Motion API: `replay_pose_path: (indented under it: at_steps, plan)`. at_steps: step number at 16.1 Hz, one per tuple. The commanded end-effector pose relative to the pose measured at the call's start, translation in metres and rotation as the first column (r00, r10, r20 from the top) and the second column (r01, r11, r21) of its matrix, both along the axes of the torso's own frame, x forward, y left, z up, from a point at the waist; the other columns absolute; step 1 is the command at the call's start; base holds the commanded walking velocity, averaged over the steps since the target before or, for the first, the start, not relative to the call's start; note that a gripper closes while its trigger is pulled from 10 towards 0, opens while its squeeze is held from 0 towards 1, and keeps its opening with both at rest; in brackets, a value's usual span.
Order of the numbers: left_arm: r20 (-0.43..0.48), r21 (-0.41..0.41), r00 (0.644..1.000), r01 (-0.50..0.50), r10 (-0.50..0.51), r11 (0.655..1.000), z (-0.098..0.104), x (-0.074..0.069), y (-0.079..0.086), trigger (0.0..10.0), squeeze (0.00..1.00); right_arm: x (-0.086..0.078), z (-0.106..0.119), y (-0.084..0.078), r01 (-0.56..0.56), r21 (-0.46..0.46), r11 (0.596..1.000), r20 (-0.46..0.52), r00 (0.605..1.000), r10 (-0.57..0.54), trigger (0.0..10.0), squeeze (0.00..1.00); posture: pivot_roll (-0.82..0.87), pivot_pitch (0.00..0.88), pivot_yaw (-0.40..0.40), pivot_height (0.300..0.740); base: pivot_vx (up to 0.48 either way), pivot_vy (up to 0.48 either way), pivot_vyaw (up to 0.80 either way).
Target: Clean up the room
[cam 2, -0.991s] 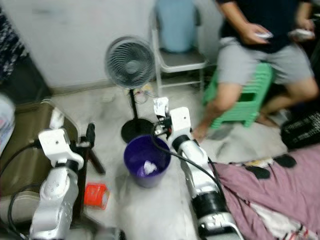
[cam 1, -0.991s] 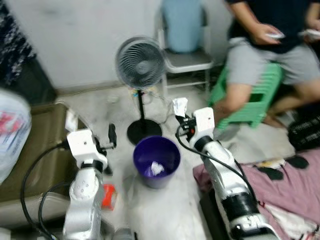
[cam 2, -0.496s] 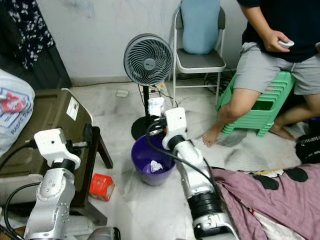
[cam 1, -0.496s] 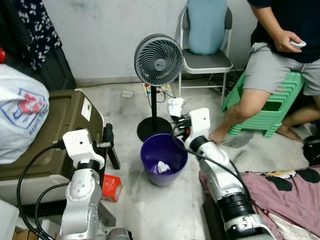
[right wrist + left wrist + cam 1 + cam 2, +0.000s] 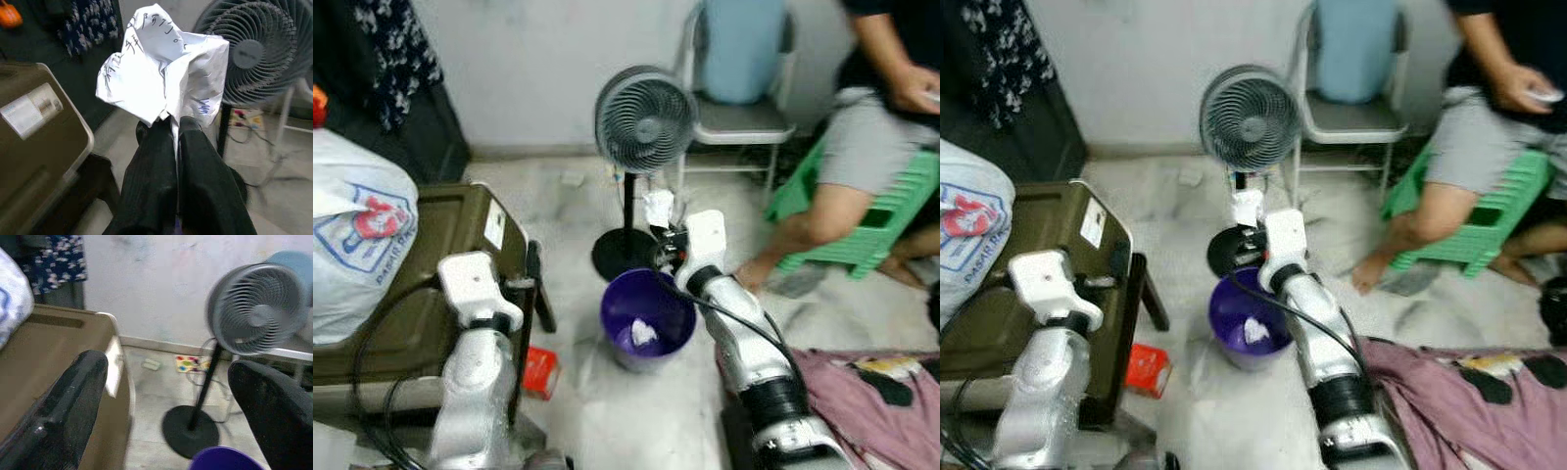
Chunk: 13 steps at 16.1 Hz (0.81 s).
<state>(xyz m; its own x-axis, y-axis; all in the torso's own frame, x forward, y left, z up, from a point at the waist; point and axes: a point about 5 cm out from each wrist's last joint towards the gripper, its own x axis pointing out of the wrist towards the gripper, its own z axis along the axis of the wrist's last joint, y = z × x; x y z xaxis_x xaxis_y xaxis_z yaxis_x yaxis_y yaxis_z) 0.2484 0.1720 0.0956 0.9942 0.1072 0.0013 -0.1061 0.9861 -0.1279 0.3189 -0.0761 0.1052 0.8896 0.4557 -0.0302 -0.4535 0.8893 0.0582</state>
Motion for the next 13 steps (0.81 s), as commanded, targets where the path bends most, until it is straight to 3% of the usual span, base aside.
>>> replay_pose_path:
  at_steps: [1, 13]
  plan:
    - [0.026, -0.012, 0.999, 0.027, -0.027, 1.0, 0.0061, 0.0029, -0.0082, 10.0, 0.0, -0.0006, -0.0044, -0.0113, 0.032, -0.02, 0.999, -0.012, 0.999, -0.033, 10.0, 0.0, -0.05, 0.03, -0.01, 0.74, 0.371, 0.304, 0.0]
    - [0.018, -0.002, 0.999, 0.03, -0.03, 1.0, 0.0056, 0.0036, -0.0095, 10.0, 0.0, -0.0001, -0.0056, -0.012, 0.035, -0.015, 0.999, -0.022, 0.999, -0.035, 10.0, 0.0, -0.05, 0.027, -0.012, 0.74, 0.028, -0.009, 0.0]
